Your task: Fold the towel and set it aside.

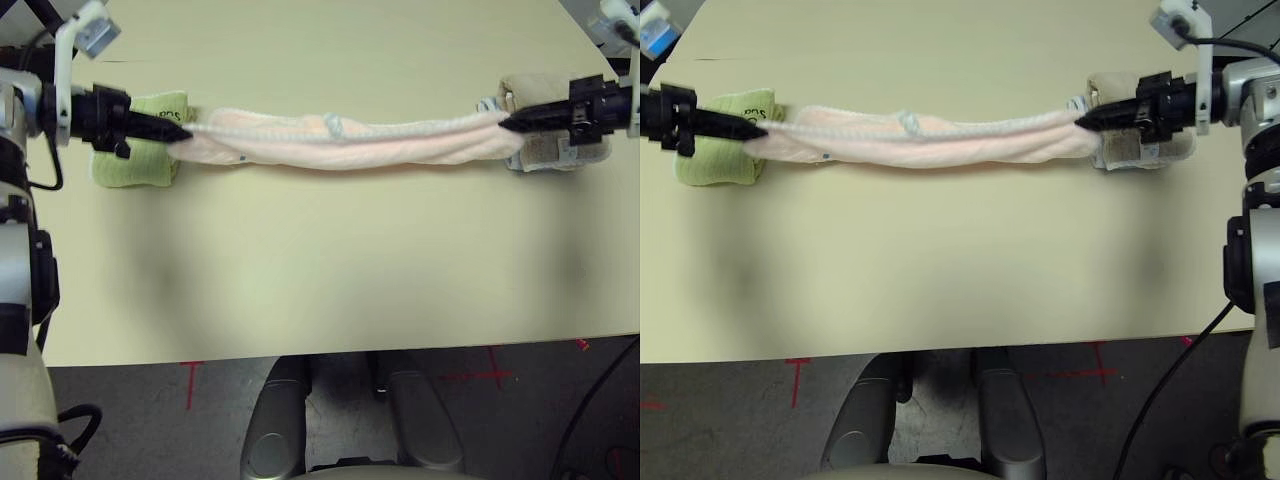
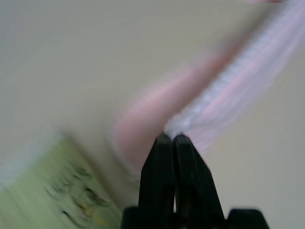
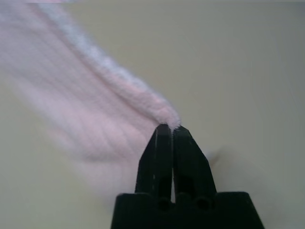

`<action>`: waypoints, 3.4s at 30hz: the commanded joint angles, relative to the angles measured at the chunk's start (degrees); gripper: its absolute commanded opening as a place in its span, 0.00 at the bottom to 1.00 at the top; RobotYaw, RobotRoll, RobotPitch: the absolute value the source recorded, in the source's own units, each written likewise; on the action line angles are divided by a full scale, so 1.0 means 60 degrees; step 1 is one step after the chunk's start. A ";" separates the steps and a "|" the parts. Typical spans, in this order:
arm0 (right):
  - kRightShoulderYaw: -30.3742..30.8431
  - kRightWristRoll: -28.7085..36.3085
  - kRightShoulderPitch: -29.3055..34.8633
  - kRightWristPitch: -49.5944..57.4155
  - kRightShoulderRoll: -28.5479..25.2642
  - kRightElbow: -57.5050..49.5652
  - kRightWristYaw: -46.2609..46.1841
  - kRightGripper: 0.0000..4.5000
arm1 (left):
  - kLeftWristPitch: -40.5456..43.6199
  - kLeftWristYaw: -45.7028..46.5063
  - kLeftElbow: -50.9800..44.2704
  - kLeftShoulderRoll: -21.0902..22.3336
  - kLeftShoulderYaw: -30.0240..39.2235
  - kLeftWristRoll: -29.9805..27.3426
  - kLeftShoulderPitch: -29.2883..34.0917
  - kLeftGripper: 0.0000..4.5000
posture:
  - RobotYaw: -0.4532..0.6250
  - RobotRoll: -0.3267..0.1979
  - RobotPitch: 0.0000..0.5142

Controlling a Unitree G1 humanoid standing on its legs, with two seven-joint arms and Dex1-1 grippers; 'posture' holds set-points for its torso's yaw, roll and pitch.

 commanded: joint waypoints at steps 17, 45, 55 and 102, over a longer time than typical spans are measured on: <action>0.0153 -0.1396 0.2044 -0.0815 -0.0543 -0.0187 0.5538 0.00 | -0.0521 -0.4326 -0.1417 0.0884 -0.1508 0.2018 0.2753 0.01 | 0.47 0.62 0.55; 0.2263 -0.2228 0.2609 -0.2233 -0.1624 -0.1185 0.7567 0.00 | 0.2220 -0.5664 -0.8496 0.5894 -0.6969 -0.4144 0.3950 0.01 | 0.48 0.62 0.54; 0.5627 0.2232 0.2803 0.0322 -0.3281 -0.4247 0.7615 0.00 | 0.1197 -0.5664 -0.6840 0.5306 -0.7214 -0.3202 0.3682 0.01 | 0.46 0.62 0.52; 0.2752 -0.3190 0.1014 -0.2492 -0.0312 0.0224 0.1645 0.00 | -0.1011 -0.3451 0.0678 0.0409 -0.3404 0.1628 0.0624 0.01 | 0.47 0.62 0.50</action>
